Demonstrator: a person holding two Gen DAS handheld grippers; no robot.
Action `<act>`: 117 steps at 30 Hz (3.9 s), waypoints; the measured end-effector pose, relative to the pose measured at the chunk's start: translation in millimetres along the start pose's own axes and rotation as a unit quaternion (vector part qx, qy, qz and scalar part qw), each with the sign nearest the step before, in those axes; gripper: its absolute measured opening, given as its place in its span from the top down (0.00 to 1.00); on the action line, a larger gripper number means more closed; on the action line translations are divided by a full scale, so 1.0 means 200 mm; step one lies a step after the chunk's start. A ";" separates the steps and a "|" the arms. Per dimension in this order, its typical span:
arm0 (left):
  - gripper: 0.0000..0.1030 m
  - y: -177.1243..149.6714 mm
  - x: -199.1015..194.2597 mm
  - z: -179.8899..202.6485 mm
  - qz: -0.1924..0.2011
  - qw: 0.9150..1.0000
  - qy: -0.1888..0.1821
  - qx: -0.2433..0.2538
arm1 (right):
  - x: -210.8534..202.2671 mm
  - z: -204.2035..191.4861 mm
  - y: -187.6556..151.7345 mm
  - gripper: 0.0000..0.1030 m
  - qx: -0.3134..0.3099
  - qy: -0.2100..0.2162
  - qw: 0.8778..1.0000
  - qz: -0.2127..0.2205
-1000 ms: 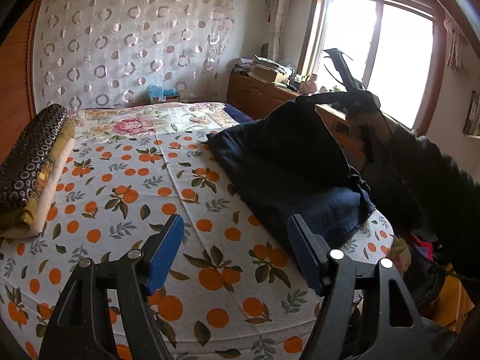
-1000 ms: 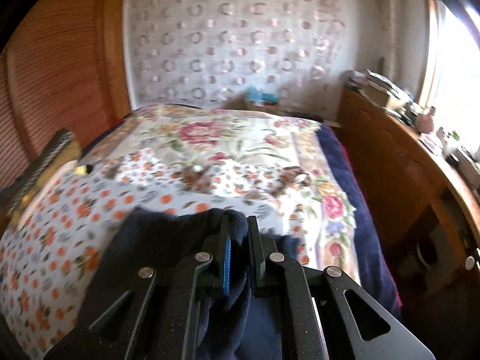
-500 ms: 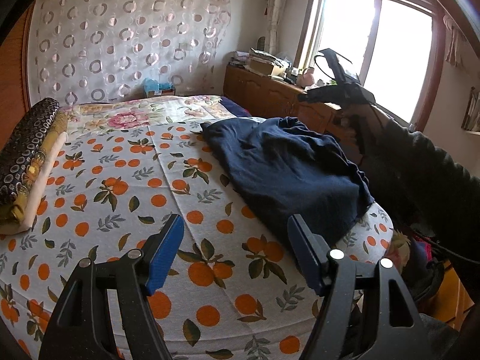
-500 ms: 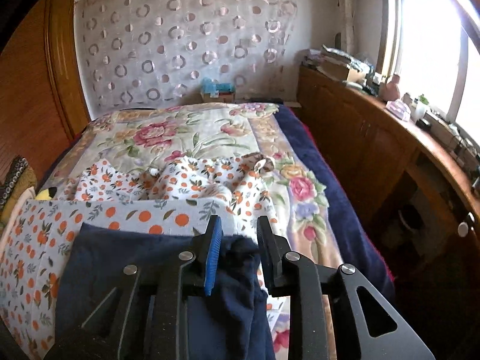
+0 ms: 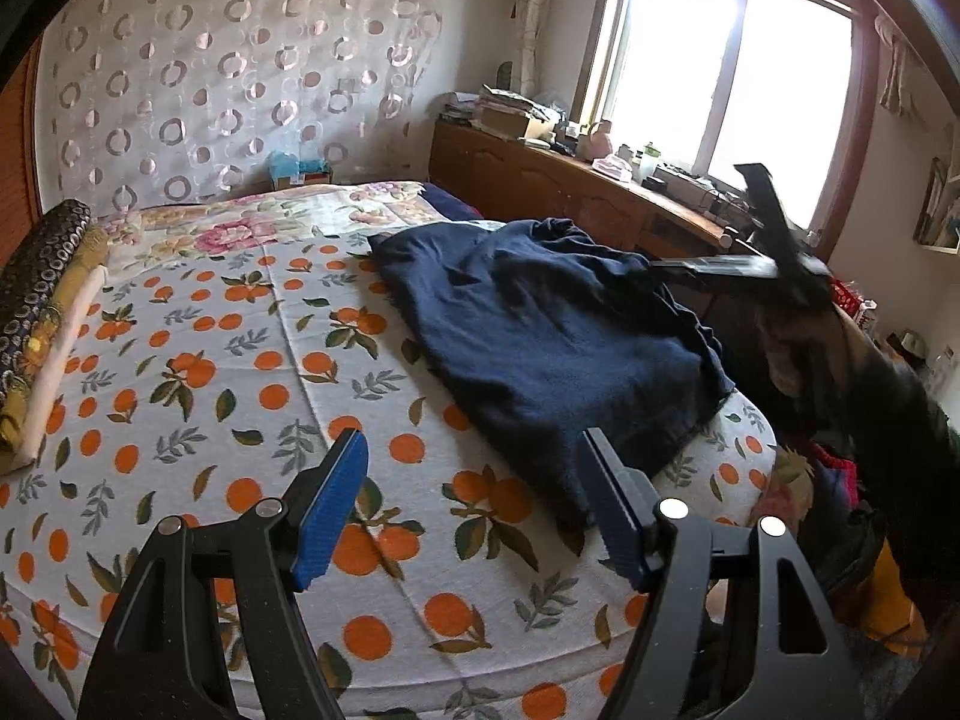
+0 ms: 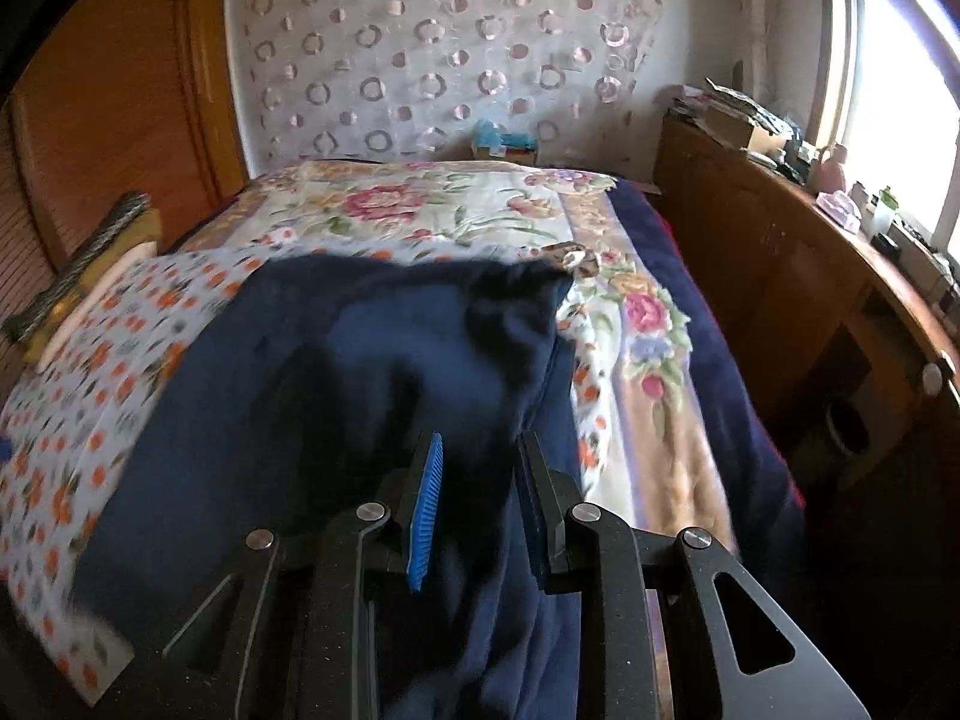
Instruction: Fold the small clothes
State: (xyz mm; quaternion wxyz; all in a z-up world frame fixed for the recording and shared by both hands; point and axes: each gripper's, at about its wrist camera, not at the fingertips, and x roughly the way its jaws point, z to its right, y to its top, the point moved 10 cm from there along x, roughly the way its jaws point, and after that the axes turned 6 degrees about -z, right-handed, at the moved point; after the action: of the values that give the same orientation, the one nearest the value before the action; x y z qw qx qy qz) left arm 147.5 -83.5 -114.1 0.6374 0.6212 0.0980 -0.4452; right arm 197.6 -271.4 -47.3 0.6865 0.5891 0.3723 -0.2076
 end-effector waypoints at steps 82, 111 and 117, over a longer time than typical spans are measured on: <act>0.82 -0.10 0.42 0.27 -0.112 0.992 -0.051 0.038 | 0.64 0.31 0.57 0.96 -0.024 0.000 0.998 -0.051; 0.81 -0.11 0.41 0.28 -0.127 0.990 -0.038 0.045 | -0.01 -0.07 -0.26 0.41 -0.032 0.037 0.999 0.009; 0.94 -0.03 0.35 0.32 -0.111 0.991 -0.058 0.050 | -0.10 -0.14 -0.36 0.32 -0.053 0.069 0.996 0.019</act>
State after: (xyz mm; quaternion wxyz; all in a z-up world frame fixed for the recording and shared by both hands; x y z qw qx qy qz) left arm 157.1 -170.3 -151.5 0.5564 0.6107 0.1070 -0.5532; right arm 125.3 -262.5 -80.8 0.6935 0.5717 0.4179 -0.1329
